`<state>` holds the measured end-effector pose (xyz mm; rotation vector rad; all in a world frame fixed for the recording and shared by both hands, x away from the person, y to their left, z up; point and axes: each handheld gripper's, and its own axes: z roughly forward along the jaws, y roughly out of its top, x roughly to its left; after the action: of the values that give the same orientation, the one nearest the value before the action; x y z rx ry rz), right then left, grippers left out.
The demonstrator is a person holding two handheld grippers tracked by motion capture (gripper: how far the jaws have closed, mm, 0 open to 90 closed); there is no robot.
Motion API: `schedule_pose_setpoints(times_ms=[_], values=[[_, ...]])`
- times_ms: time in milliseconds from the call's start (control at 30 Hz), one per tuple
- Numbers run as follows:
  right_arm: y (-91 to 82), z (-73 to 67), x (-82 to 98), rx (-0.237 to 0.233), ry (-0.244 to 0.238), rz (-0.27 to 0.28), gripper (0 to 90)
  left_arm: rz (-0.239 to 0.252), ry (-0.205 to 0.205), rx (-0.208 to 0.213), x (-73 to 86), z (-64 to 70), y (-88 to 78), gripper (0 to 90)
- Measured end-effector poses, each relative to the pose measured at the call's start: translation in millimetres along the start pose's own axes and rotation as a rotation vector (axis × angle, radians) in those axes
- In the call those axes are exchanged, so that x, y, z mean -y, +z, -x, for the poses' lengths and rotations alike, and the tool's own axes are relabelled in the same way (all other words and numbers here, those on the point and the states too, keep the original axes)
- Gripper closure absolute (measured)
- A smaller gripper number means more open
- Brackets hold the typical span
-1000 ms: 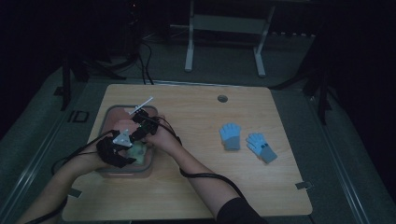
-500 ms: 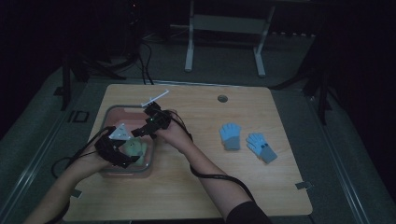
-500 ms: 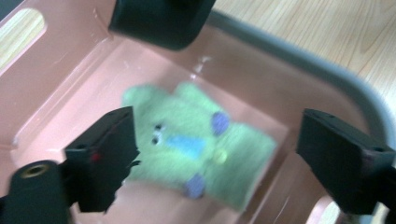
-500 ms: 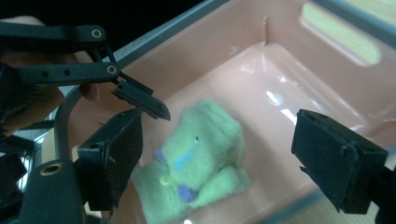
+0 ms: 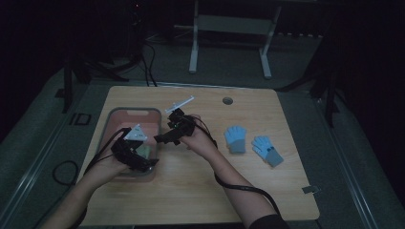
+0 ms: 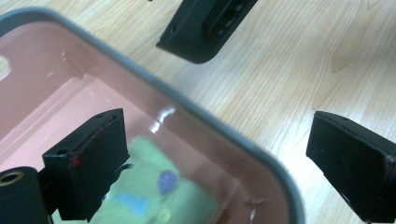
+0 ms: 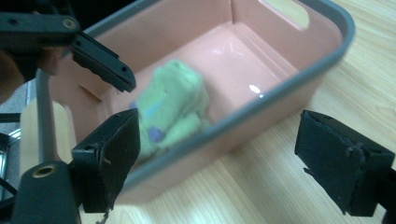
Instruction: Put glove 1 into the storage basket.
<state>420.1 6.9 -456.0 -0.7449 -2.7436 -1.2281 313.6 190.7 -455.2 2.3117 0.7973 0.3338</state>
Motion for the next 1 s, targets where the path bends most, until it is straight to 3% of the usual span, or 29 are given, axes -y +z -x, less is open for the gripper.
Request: schedule_pose_setpoints(times_ms=[200, 500, 600, 800, 900, 1000], values=[[-10.1, 10.3, 17.1, 0.007, 0.018, 0.002, 14.4, -0.002, 0.021, 0.026, -10.6, 14.5, 8.6, 5.8], [-26.8, 17.1, 42.0, 0.043, -0.012, -0.031, 14.4, 0.026, 0.069, 0.057, -21.8, 42.0, 24.4, 5.8], [-34.3, 19.2, 50.5, 0.054, -0.011, -0.032, 14.3, 0.026, 0.070, 0.060, -24.6, 50.2, 31.3, 2.7], [-45.8, 24.6, 67.9, 0.086, -0.002, -0.030, 14.2, 0.078, 0.043, 0.086, -27.5, 59.4, 37.9, 2.8], [-48.5, 29.0, 80.6, 0.071, 0.033, -0.037, 14.3, 0.060, 0.060, 0.109, -27.1, 65.8, 43.4, 2.7], [-50.9, 31.1, 92.7, 0.071, 0.033, -0.034, 14.3, 0.055, 0.058, 0.137, -25.5, 73.3, 50.9, 2.4]])
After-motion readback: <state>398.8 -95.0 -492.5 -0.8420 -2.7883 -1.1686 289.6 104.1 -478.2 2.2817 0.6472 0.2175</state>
